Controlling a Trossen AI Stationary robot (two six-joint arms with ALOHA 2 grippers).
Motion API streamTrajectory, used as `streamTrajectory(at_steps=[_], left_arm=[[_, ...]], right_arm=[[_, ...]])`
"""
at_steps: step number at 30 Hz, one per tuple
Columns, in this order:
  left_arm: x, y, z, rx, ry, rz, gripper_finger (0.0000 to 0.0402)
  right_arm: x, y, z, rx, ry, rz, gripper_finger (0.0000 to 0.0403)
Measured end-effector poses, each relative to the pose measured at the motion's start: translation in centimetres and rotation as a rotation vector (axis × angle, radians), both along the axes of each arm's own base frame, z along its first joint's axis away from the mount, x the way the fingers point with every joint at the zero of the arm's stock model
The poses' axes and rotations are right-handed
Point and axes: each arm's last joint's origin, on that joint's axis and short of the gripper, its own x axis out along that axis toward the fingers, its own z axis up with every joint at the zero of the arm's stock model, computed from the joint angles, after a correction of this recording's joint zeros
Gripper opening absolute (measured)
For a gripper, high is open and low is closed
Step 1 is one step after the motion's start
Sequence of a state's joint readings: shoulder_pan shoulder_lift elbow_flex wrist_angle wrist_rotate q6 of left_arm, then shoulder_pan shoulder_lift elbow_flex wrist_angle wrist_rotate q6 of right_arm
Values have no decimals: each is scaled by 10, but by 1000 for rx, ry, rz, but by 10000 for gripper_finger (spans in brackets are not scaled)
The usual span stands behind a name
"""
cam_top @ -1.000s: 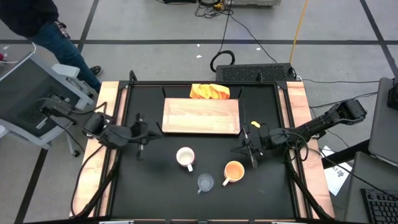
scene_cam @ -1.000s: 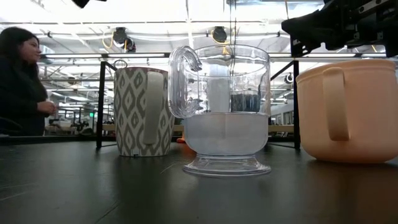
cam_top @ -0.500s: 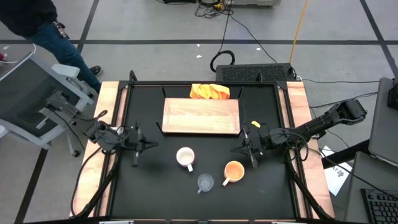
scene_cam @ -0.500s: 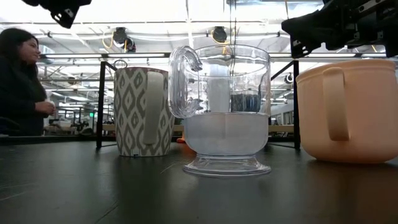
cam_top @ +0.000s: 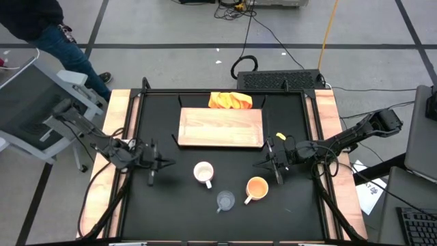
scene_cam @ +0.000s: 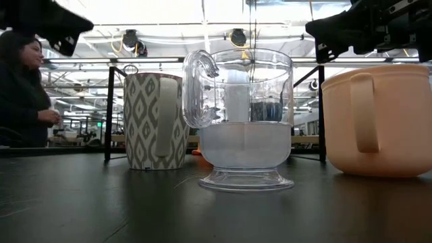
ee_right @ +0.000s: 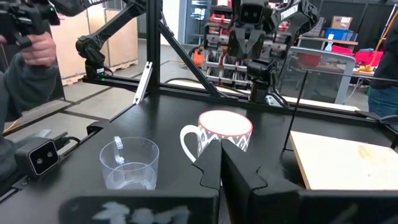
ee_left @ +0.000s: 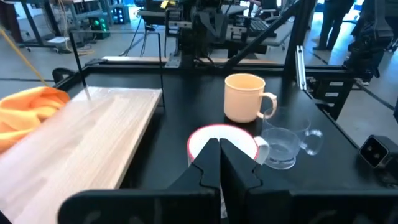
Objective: Stack small to large cups/mugs on shelf
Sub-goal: Put the grey cup on the shelf
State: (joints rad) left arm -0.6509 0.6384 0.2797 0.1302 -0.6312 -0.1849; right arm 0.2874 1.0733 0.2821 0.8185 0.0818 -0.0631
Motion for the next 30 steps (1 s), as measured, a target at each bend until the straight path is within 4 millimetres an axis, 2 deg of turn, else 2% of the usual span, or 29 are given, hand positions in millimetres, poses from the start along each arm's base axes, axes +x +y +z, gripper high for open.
streamTrajectory(at_steps=[6,15,20,26,30], left_arm=[[-2,1,-16,-15,-36,-2,0],[-2,1,-16,1,-41,-27,0],[-2,1,-16,10,-36,-34,0],[-2,0,-16,22,-33,-64,0],[-2,0,-16,36,-33,-79,0]], right_arm=[[0,0,0,18,4,-1,0],[5,2,9,30,-14,3,0],[19,6,32,9,5,4,0],[33,10,70,-34,-10,6,0],[41,5,98,-28,-32,-21,0]])
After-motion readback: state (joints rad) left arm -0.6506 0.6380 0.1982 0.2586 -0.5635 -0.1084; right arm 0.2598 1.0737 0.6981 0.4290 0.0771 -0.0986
